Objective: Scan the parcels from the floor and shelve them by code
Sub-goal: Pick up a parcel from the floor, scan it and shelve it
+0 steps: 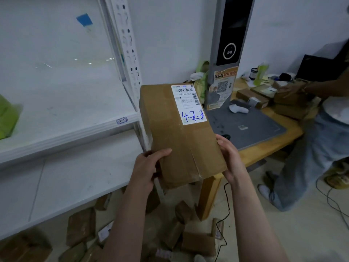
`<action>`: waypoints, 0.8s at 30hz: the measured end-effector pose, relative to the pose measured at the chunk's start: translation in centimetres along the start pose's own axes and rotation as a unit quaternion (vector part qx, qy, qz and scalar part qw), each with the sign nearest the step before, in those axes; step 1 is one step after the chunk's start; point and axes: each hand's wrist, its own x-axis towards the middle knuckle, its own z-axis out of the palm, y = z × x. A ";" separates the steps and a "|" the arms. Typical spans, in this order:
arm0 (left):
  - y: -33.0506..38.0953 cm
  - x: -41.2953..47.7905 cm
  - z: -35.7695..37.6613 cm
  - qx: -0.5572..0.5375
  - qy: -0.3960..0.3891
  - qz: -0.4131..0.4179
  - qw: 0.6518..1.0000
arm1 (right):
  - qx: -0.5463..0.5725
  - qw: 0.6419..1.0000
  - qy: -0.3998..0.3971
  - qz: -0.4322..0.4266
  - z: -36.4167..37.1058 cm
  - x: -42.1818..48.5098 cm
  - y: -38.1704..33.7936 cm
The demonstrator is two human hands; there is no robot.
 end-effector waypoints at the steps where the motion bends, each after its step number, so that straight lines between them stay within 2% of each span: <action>1: 0.0 0.8 1.2 -0.003 0.005 0.003 1.000 | 0.004 1.000 0.024 0.009 -1.0 1.8 -0.1; 6: -0.5 4.5 4.8 -0.029 0.067 -0.008 0.997 | -0.019 0.984 0.164 0.060 -6.8 10.1 1.4; 9: -0.8 6.3 6.1 -0.046 0.104 -0.010 0.993 | -0.081 0.972 0.199 0.098 -9.8 14.5 3.2; 16: -1.4 9.4 7.4 -0.035 0.151 -0.017 0.988 | -0.312 0.910 0.198 0.187 -13.2 22.1 6.6; 24: -1.2 12.3 7.3 -0.010 0.173 -0.010 0.985 | -0.446 0.850 0.148 0.237 -12.9 26.2 7.5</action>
